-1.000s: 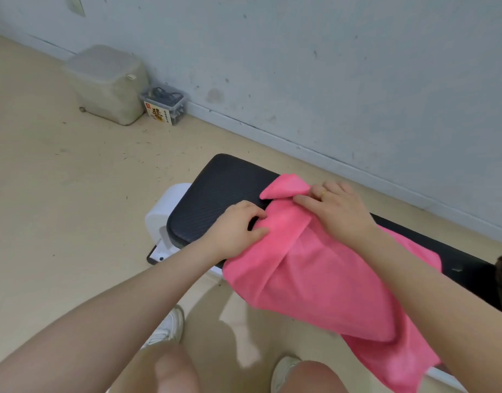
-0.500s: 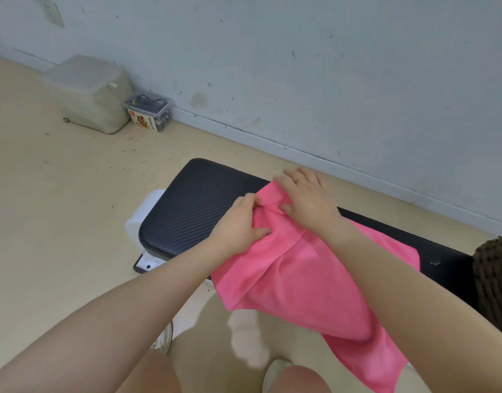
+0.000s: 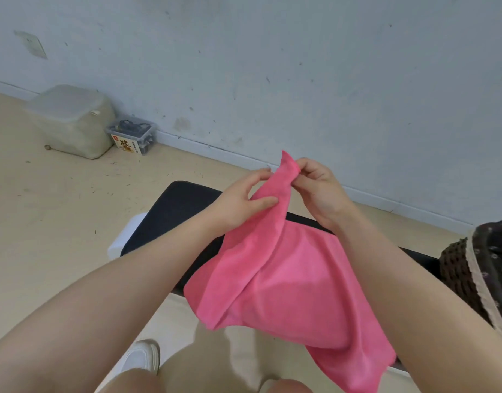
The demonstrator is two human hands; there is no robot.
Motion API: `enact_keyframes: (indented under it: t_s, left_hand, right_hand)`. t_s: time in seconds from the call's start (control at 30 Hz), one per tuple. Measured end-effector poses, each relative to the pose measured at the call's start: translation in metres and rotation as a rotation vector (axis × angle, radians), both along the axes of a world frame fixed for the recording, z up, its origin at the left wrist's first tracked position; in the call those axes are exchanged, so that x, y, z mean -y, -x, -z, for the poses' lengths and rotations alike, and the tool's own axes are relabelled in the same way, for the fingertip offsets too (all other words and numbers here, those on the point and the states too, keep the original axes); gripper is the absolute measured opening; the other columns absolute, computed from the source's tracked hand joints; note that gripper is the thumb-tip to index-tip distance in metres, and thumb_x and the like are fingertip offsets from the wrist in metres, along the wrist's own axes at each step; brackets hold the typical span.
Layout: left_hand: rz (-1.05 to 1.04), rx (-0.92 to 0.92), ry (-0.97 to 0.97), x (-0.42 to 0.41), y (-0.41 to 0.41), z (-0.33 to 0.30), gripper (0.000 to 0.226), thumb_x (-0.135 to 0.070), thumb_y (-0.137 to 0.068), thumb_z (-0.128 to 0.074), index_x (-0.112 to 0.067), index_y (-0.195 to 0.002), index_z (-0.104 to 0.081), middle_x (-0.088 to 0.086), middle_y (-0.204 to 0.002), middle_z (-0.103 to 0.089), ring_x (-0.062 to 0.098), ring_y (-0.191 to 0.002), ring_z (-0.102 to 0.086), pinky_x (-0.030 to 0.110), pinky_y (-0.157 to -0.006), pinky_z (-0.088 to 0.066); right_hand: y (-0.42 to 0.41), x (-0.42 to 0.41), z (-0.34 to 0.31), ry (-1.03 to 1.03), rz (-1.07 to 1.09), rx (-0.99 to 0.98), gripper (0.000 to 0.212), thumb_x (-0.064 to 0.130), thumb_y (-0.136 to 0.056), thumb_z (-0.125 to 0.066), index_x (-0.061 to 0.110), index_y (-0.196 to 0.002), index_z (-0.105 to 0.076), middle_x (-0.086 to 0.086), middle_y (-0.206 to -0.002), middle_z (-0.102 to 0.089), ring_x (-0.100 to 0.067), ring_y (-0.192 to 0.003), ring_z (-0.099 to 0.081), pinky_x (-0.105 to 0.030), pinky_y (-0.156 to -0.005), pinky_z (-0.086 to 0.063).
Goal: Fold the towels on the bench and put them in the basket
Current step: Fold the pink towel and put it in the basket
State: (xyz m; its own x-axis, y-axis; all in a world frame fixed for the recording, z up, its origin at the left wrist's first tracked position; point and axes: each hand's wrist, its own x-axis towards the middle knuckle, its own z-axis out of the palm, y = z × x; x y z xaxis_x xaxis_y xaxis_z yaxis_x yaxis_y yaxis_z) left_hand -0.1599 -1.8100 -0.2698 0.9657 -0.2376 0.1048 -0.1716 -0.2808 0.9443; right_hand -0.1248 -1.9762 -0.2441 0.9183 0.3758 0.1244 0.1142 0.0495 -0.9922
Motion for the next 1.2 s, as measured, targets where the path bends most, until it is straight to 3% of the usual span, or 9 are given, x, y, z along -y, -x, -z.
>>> enact_keyframes:
  t_s: [0.07, 0.17, 0.43, 0.6, 0.73, 0.8, 0.93, 1.1, 1.2]
  left_hand:
    - [0.017, -0.056, 0.068, 0.001, 0.001, -0.005, 0.008, -0.018, -0.089, -0.062, -0.025, -0.093, -0.062, -0.015, -0.095, -0.065, 0.000, -0.087, -0.061, 0.024, -0.081, -0.048]
    - [0.010, -0.159, 0.138, -0.004, 0.009, -0.003, 0.014, -0.017, -0.090, -0.059, -0.020, -0.077, -0.055, -0.012, -0.069, -0.059, 0.001, -0.061, -0.054, 0.018, -0.061, -0.043]
    - [0.105, -0.454, -0.151, -0.036, 0.033, 0.006, 0.039, -0.037, -0.078, -0.072, -0.011, -0.105, -0.064, 0.006, -0.104, -0.070, 0.022, -0.094, -0.067, 0.038, -0.088, -0.053]
    - [0.036, -0.339, 0.076, -0.067, 0.040, -0.009, 0.009, -0.006, -0.081, -0.069, -0.006, -0.079, -0.061, -0.001, -0.075, -0.065, 0.013, -0.073, -0.061, 0.022, -0.068, -0.051]
    - [0.118, -0.357, 0.161, -0.082, 0.051, -0.025, 0.013, -0.003, -0.079, -0.069, -0.011, -0.081, -0.059, -0.005, -0.074, -0.066, 0.006, -0.066, -0.062, 0.016, -0.059, -0.050]
    - [0.098, -0.369, 0.049, -0.087, 0.057, -0.029, 0.011, -0.007, -0.084, -0.066, -0.015, -0.081, -0.058, -0.011, -0.072, -0.066, 0.003, -0.064, -0.062, 0.015, -0.056, -0.048]
    - [-0.157, -0.181, -0.751, -0.113, 0.060, -0.014, 0.026, -0.035, -0.086, -0.062, -0.012, -0.096, -0.059, 0.002, -0.088, -0.063, 0.021, -0.084, -0.057, 0.033, -0.071, -0.042]
    - [-0.451, -0.255, -0.953, -0.156, 0.076, 0.022, 0.013, -0.025, -0.088, -0.050, -0.013, -0.085, -0.048, 0.007, -0.085, -0.059, 0.027, -0.077, -0.049, 0.030, -0.062, -0.035]
    - [-0.502, -0.365, -0.917, -0.171, 0.082, 0.043, 0.034, -0.029, -0.089, -0.051, -0.009, -0.115, -0.046, 0.014, -0.108, -0.059, 0.031, -0.092, -0.055, 0.033, -0.069, -0.040]
  right_hand:
    - [0.001, 0.004, -0.004, -0.023, 0.024, -0.037, 0.023, 0.001, -0.073, -0.058, 0.020, -0.061, -0.062, 0.011, -0.061, -0.064, -0.004, -0.065, -0.059, -0.017, -0.072, -0.045]
    - [0.004, 0.009, -0.002, -0.020, 0.055, -0.132, 0.021, -0.001, -0.059, -0.051, 0.017, -0.056, -0.060, 0.009, -0.057, -0.062, -0.004, -0.064, -0.059, -0.016, -0.069, -0.045]
    - [0.017, -0.017, 0.005, -0.019, 0.077, -0.320, 0.045, -0.018, -0.074, -0.024, 0.009, -0.061, -0.058, 0.002, -0.054, -0.060, -0.010, -0.054, -0.052, -0.024, -0.057, -0.038]
    - [0.016, -0.025, -0.005, -0.056, 0.277, -0.447, 0.039, -0.015, -0.079, -0.019, 0.009, -0.066, -0.047, 0.002, -0.048, -0.054, -0.009, -0.046, -0.047, -0.014, -0.041, -0.038]
    - [0.016, -0.034, -0.002, -0.004, 0.304, -0.448, 0.038, -0.013, -0.079, -0.020, 0.008, -0.068, -0.050, -0.003, -0.062, -0.053, -0.013, -0.057, -0.047, -0.020, -0.049, -0.042]
    - [0.015, -0.042, 0.002, 0.046, 0.323, -0.438, 0.035, -0.010, -0.078, -0.024, 0.009, -0.070, -0.053, -0.006, -0.067, -0.054, -0.016, -0.061, -0.050, -0.025, -0.055, -0.041]
    - [0.015, -0.065, 0.006, 0.073, 0.243, -0.425, 0.018, 0.008, -0.060, -0.037, 0.012, -0.060, -0.054, -0.001, -0.060, -0.052, -0.017, -0.057, -0.043, -0.026, -0.052, -0.031]
    - [0.024, -0.113, 0.011, 0.423, -0.087, -0.210, 0.027, 0.002, -0.080, -0.052, 0.018, -0.064, -0.065, 0.007, -0.072, -0.063, -0.004, -0.065, -0.051, -0.019, -0.062, -0.039]
    - [0.025, -0.146, 0.022, 0.574, -0.117, -0.066, 0.024, 0.001, -0.086, -0.052, 0.018, -0.075, -0.064, 0.007, -0.074, -0.061, -0.002, -0.072, -0.053, -0.012, -0.067, -0.038]
